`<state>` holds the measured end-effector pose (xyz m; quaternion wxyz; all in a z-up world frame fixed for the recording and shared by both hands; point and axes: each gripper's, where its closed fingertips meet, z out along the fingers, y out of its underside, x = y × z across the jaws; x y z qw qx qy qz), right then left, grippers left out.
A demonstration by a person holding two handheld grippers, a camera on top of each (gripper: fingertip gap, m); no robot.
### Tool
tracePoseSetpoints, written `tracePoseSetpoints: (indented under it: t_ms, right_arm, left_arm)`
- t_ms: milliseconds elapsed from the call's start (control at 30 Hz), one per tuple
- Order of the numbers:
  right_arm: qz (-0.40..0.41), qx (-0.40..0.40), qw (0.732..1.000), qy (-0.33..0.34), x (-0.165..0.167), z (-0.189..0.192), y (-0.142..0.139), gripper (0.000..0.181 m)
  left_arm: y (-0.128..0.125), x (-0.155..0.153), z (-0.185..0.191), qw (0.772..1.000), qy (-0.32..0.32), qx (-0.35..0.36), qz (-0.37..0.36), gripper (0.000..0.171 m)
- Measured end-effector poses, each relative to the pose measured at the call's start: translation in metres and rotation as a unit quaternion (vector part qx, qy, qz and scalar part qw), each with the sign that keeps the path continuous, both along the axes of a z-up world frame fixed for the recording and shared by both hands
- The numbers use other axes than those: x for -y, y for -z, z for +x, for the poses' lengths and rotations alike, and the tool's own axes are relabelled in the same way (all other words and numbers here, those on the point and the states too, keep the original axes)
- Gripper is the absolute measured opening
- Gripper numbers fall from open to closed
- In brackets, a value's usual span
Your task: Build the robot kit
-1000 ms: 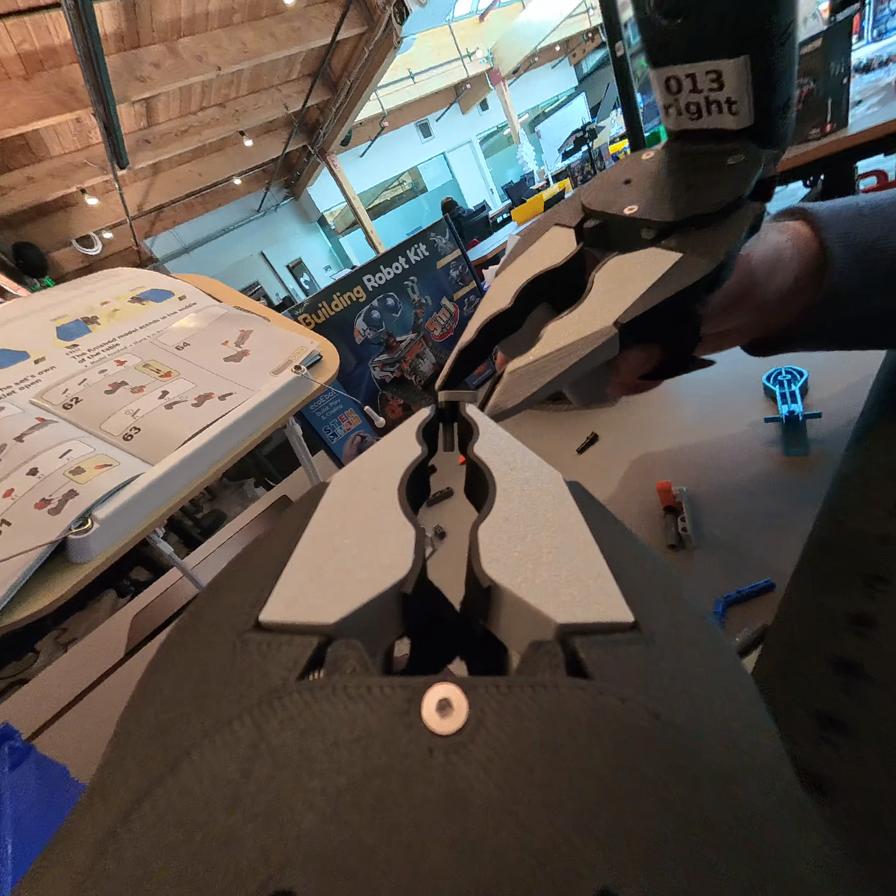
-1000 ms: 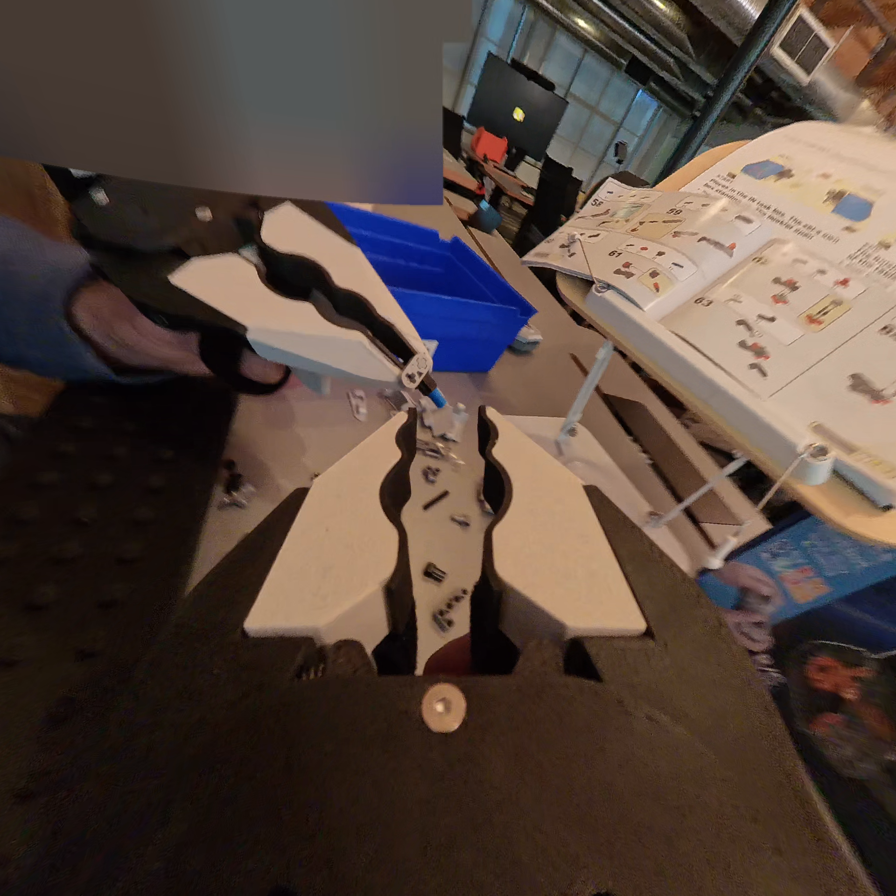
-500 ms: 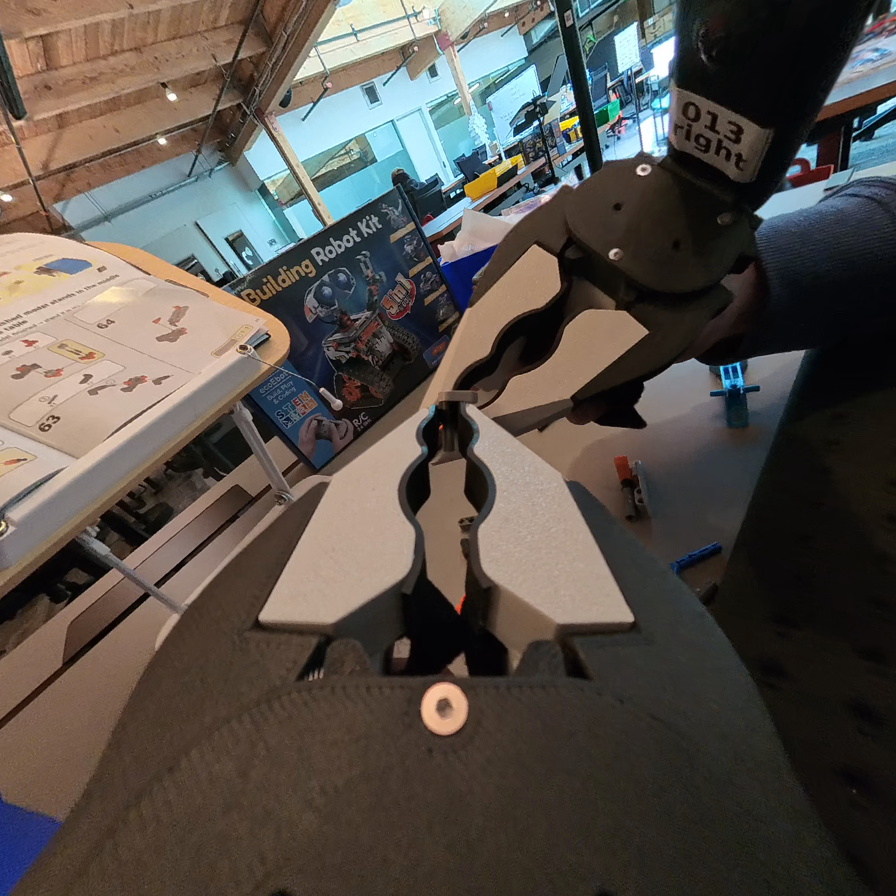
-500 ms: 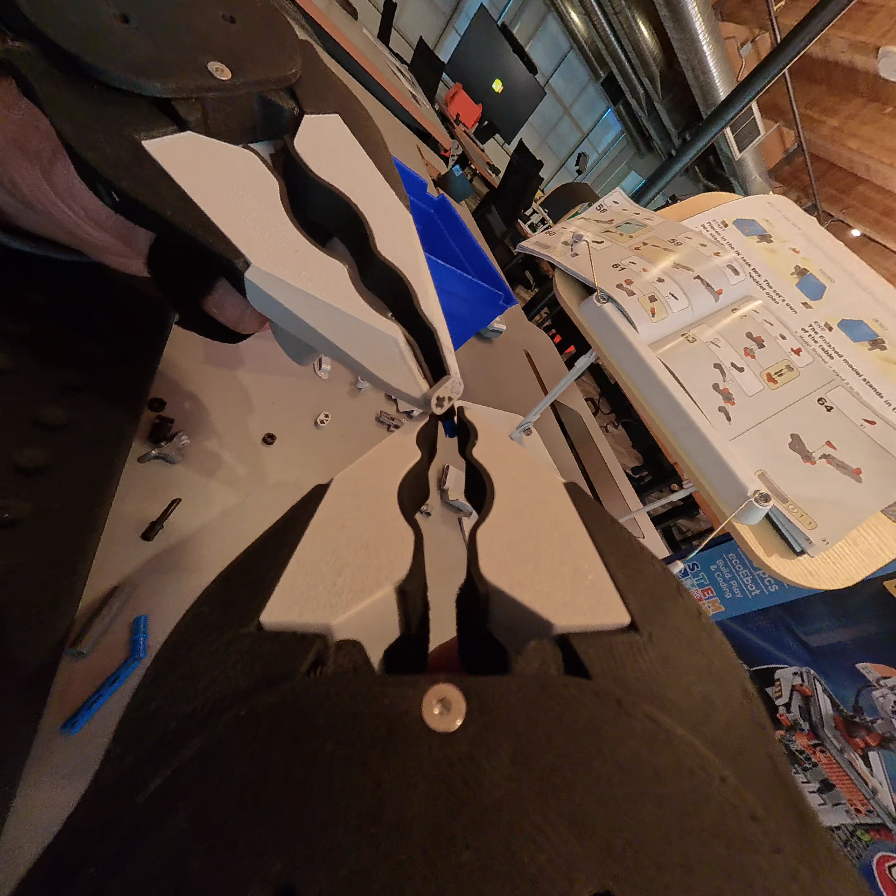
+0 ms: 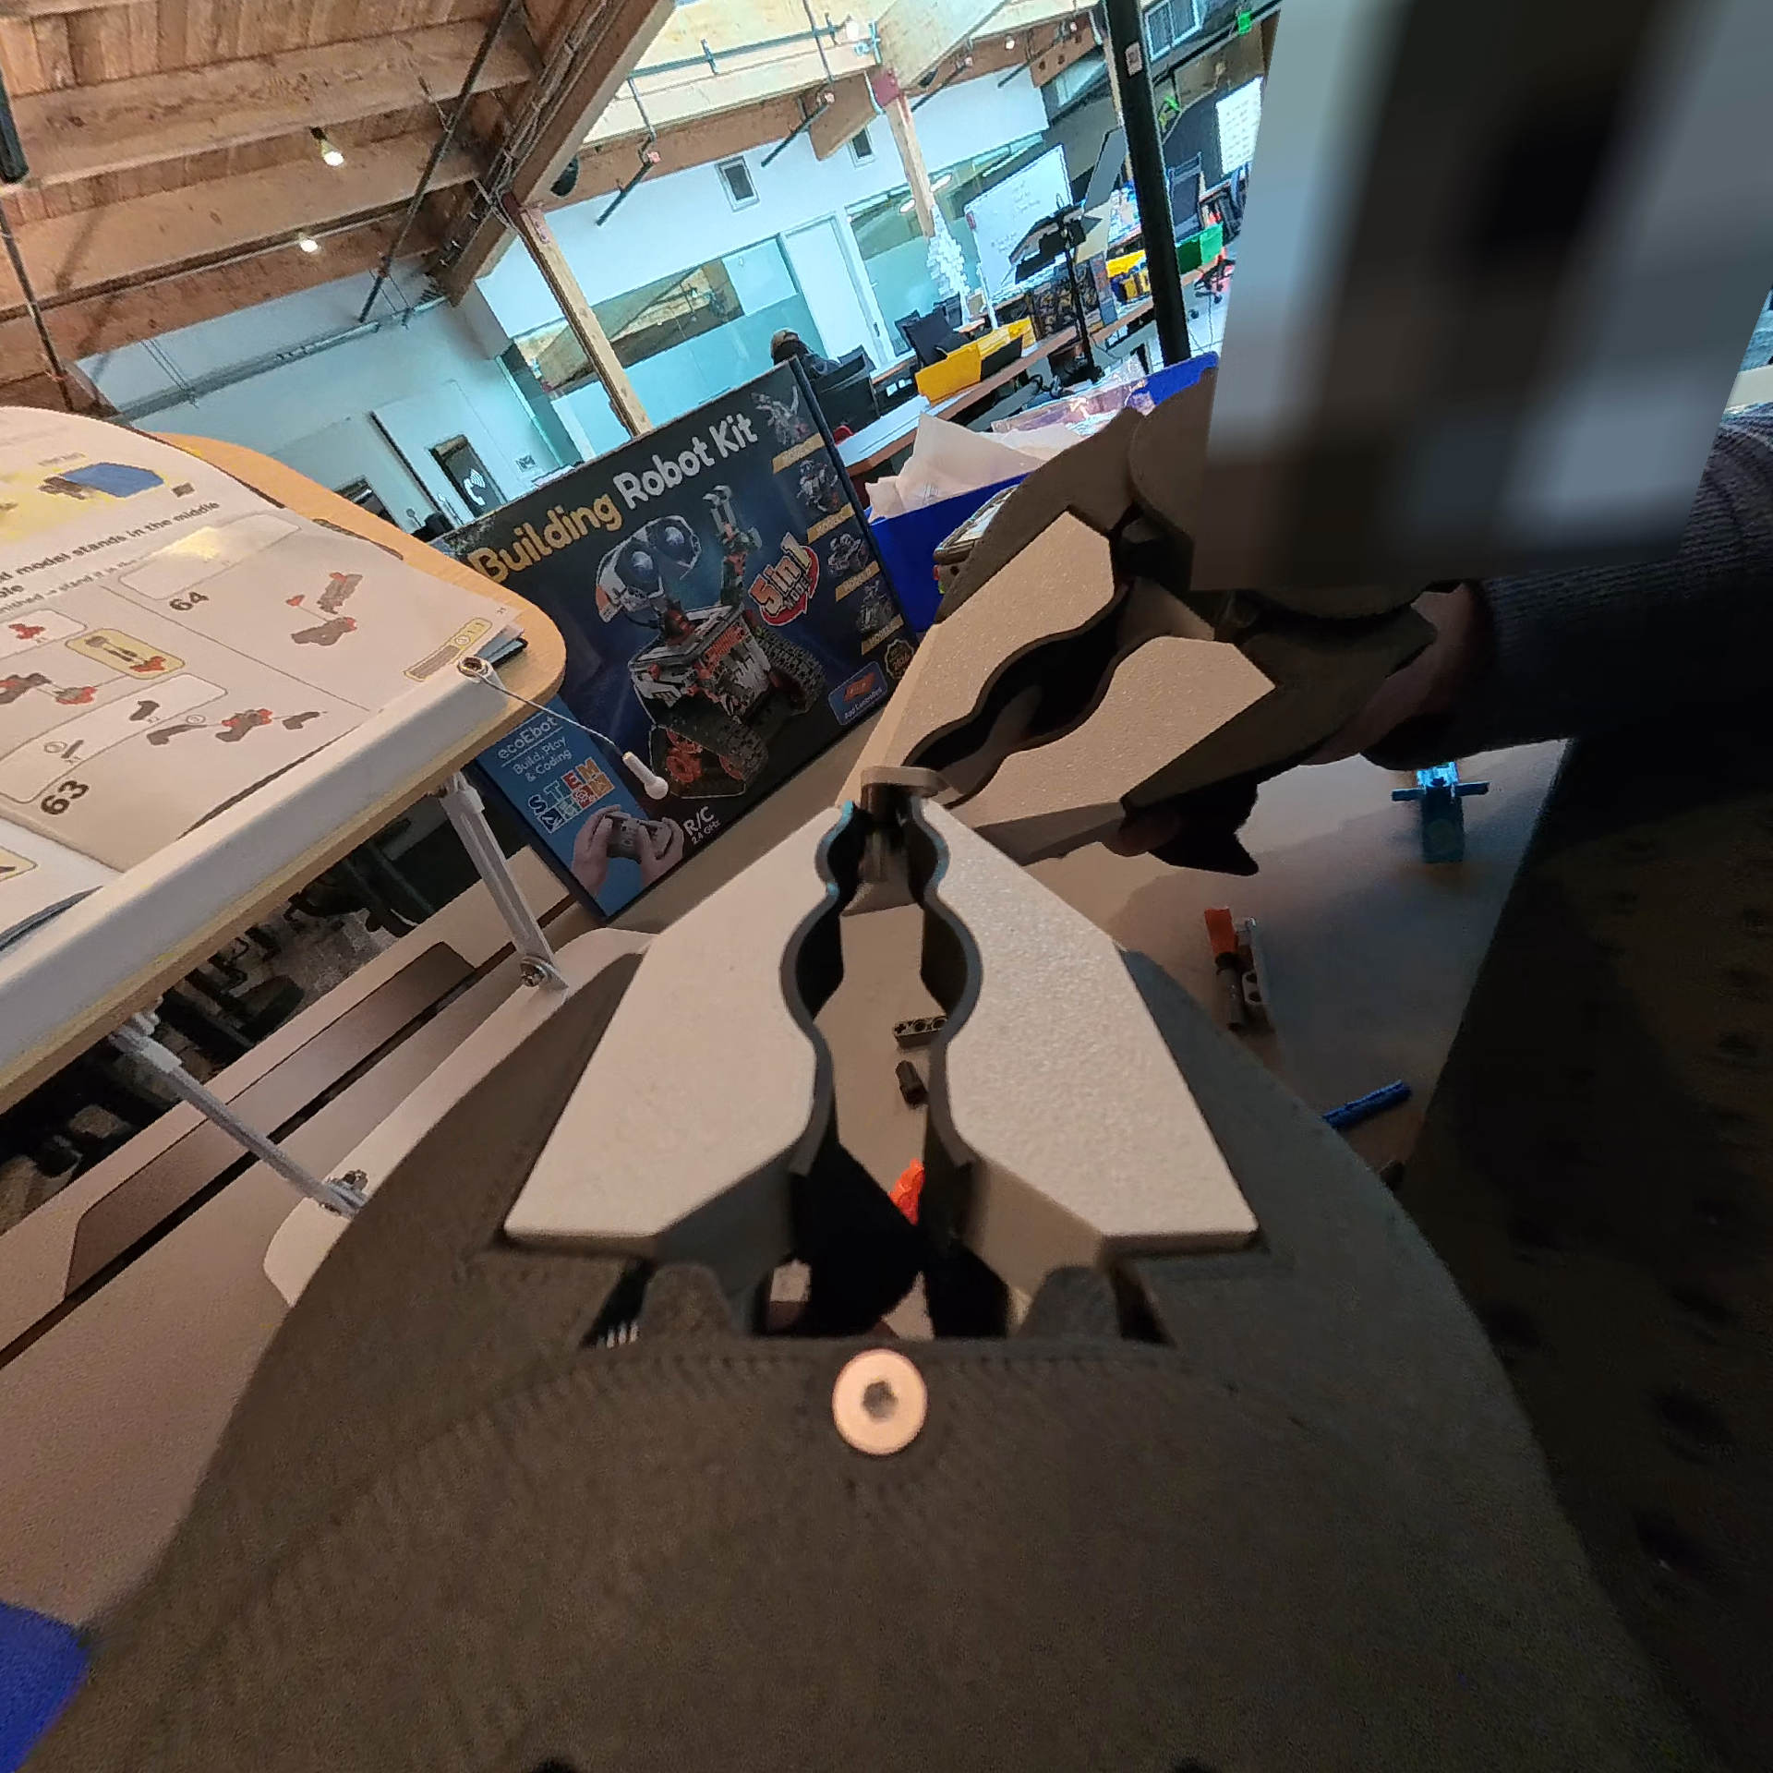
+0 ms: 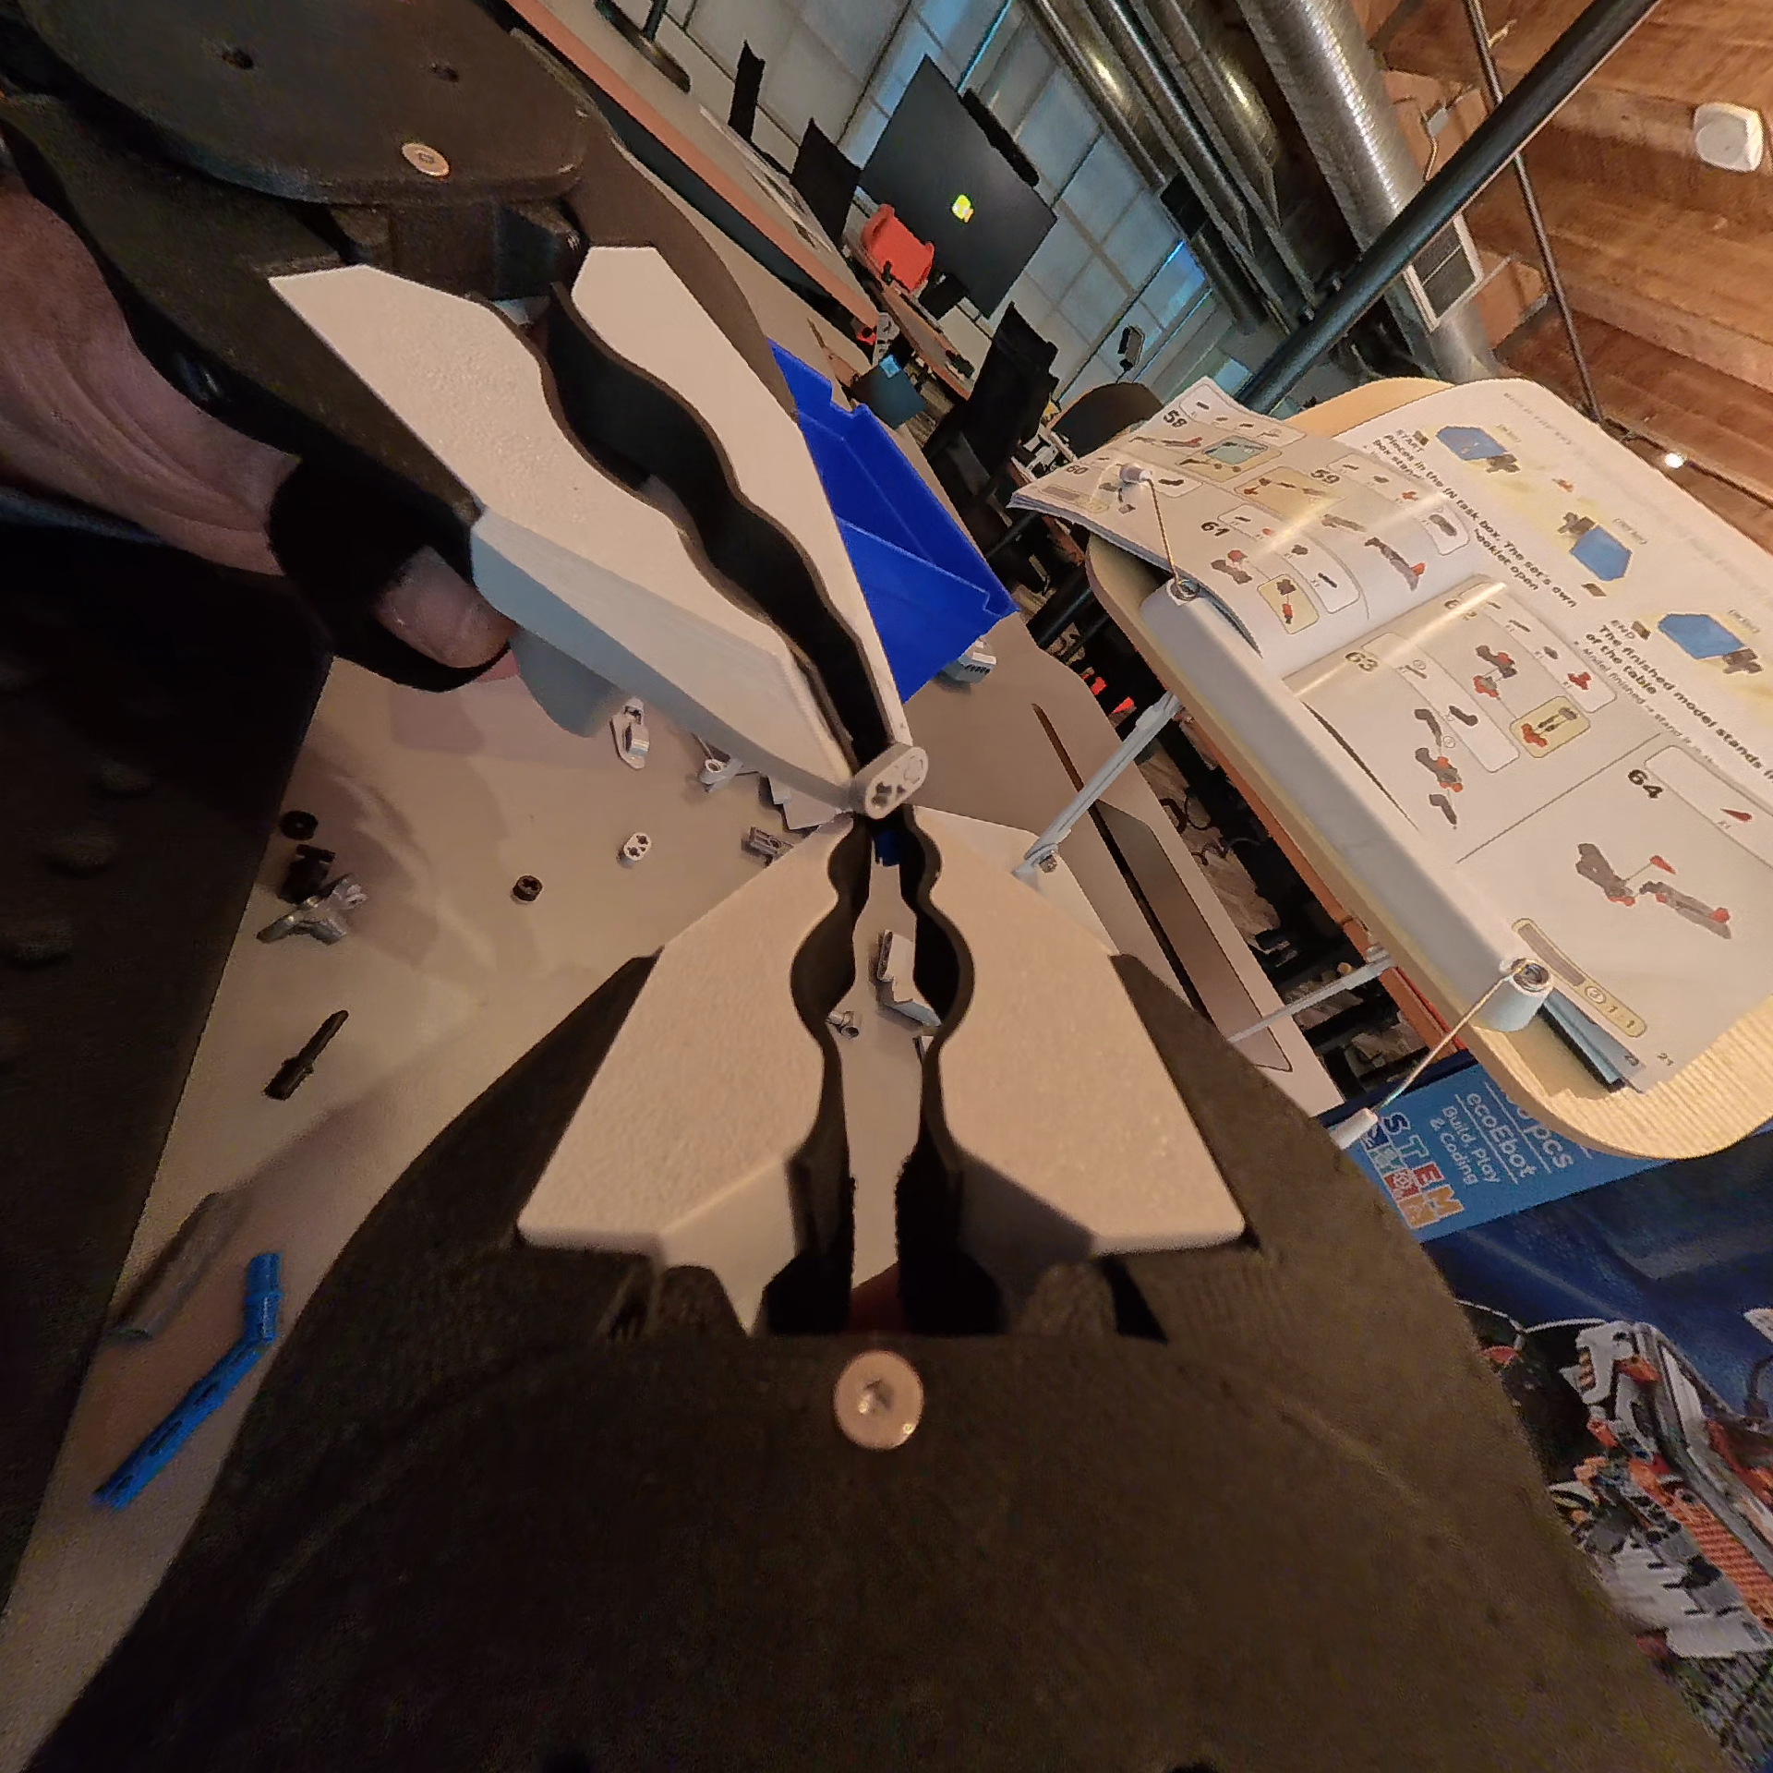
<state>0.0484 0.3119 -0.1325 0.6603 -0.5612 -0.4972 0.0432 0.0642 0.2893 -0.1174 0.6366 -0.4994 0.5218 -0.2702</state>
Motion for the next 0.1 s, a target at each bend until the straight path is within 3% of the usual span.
tracePoseSetpoints:
  t_ms: [100]
  right_arm:
    - [-0.009,-0.016,1.000,0.003,-0.0025,0.0029,-0.0022,0.003]
  left_arm:
    - [-0.0010,-0.0006,-0.0008,1.000,0.000,0.004,-0.004,0.010]
